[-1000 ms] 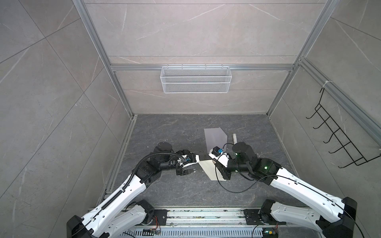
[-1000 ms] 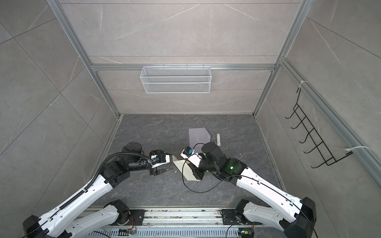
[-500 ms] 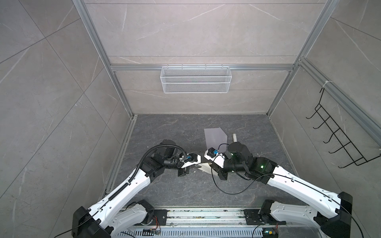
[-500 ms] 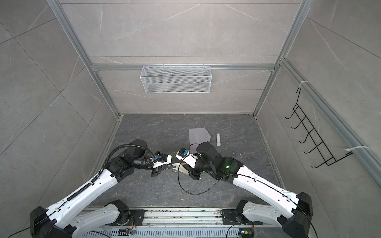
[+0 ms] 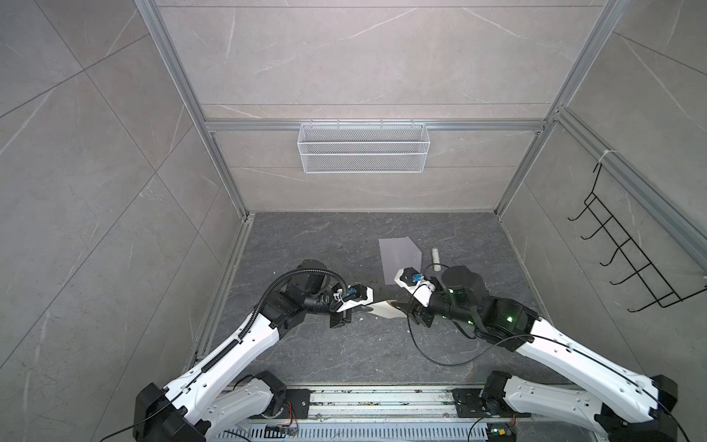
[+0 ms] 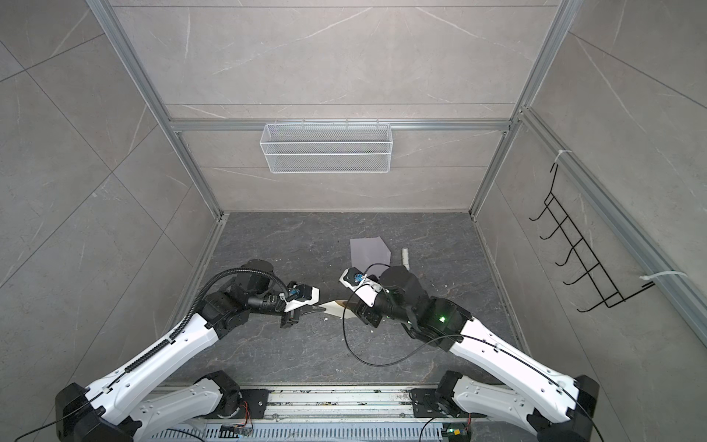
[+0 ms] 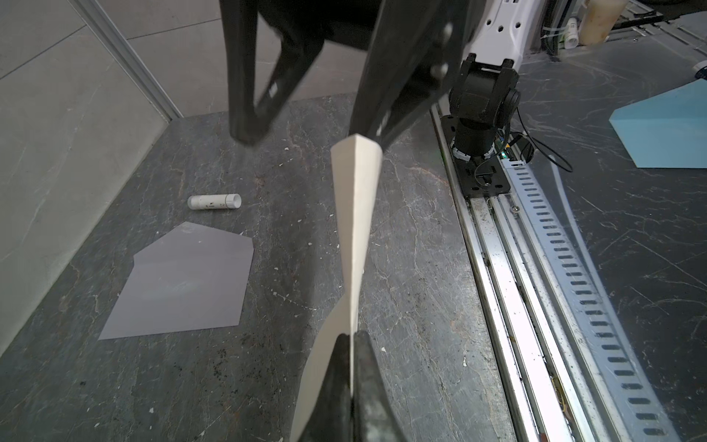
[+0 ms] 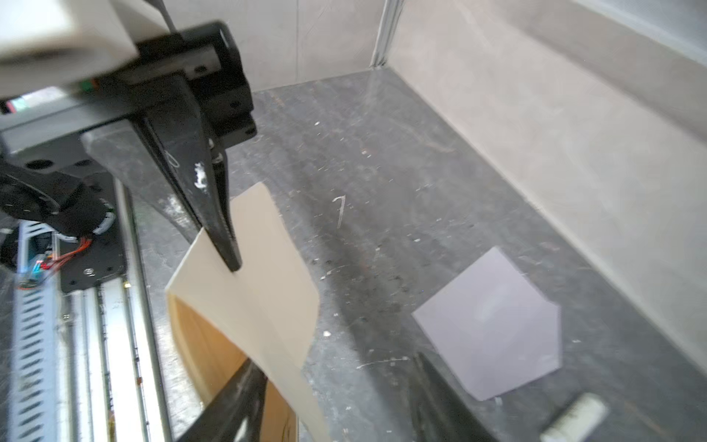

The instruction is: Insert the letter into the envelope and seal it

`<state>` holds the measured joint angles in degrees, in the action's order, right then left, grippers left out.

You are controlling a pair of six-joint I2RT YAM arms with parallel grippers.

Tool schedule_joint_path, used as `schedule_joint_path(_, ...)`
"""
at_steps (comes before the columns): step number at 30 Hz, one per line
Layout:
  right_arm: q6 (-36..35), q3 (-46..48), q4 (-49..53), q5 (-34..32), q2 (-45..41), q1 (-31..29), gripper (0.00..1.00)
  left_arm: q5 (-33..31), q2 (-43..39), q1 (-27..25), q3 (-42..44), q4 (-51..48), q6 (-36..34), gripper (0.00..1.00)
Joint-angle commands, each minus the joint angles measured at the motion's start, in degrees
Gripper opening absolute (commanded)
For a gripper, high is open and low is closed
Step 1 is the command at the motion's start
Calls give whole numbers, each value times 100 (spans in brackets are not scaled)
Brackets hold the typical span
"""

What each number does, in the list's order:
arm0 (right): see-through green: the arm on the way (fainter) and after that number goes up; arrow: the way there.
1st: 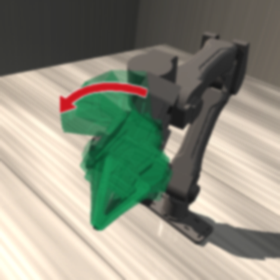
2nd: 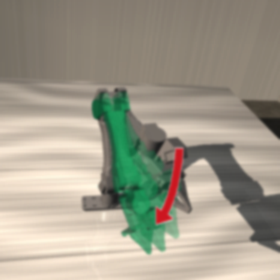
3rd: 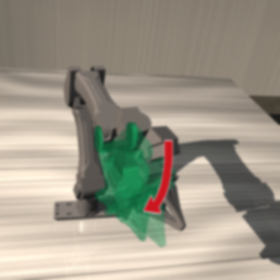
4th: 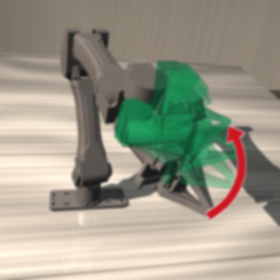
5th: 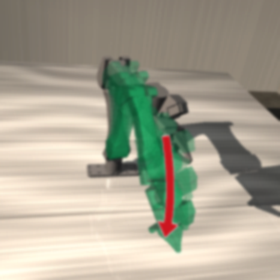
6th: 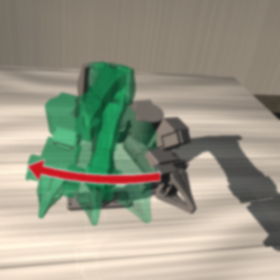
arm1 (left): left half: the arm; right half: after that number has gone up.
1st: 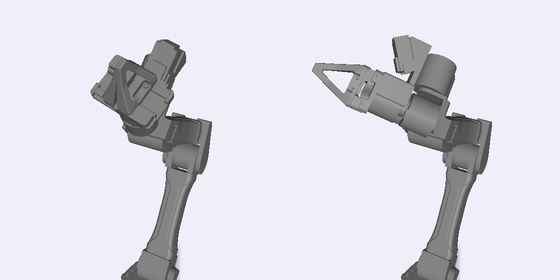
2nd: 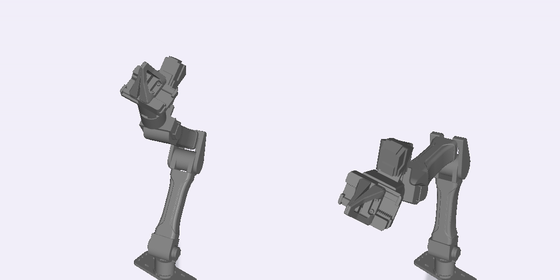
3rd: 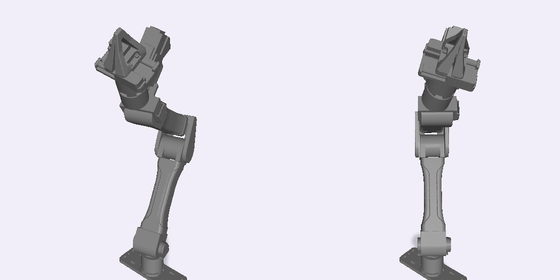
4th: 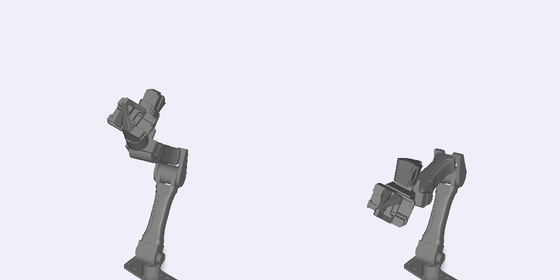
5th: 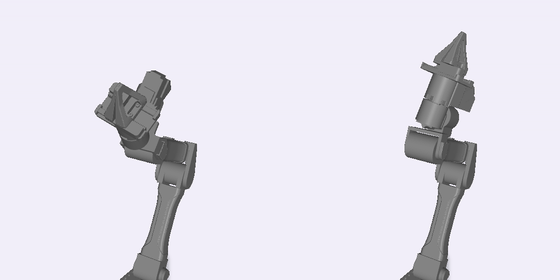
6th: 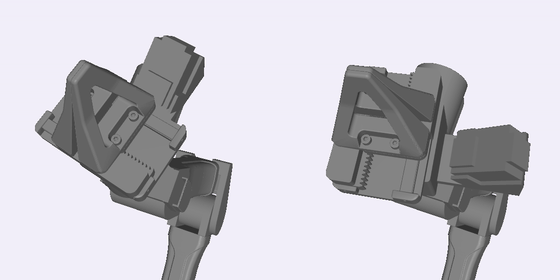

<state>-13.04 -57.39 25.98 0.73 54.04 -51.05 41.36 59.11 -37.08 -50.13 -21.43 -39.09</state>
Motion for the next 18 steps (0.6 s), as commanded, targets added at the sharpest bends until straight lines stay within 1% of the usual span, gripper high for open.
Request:
schedule_joint_path(1,-38,81,152,-811,-564,-19,80,-265,-133,15,-137,89,-12,0)
schedule_joint_path(2,-27,66,211,-782,-678,-19,89,-307,-134,15,-131,91,-6,0)
schedule_joint_path(3,-3,70,231,-688,-763,-20,93,-320,-128,24,-144,89,-2,0)
schedule_joint_path(4,9,73,221,-525,-842,-19,96,-322,-137,19,-131,90,-12,0)
schedule_joint_path(6,-36,145,40,76,-957,-20,98,-318,-147,21,-129,103,-11,0)
schedule_joint_path(9,-305,404,-452,1147,-999,-24,99,-250,-146,22,-128,99,-11,0)
schedule_joint_path(11,-594,510,-626,1580,-859,-23,99,-193,-155,19,-135,98,-11,0)
schedule_joint_path(15,-917,418,-774,1672,-315,-24,98,-135,-179,19,-112,104,-43,0)
schedule_joint_path(18,-944,353,-1021,1830,30,-19,89,-136,-171,17,-107,104,-43,0)
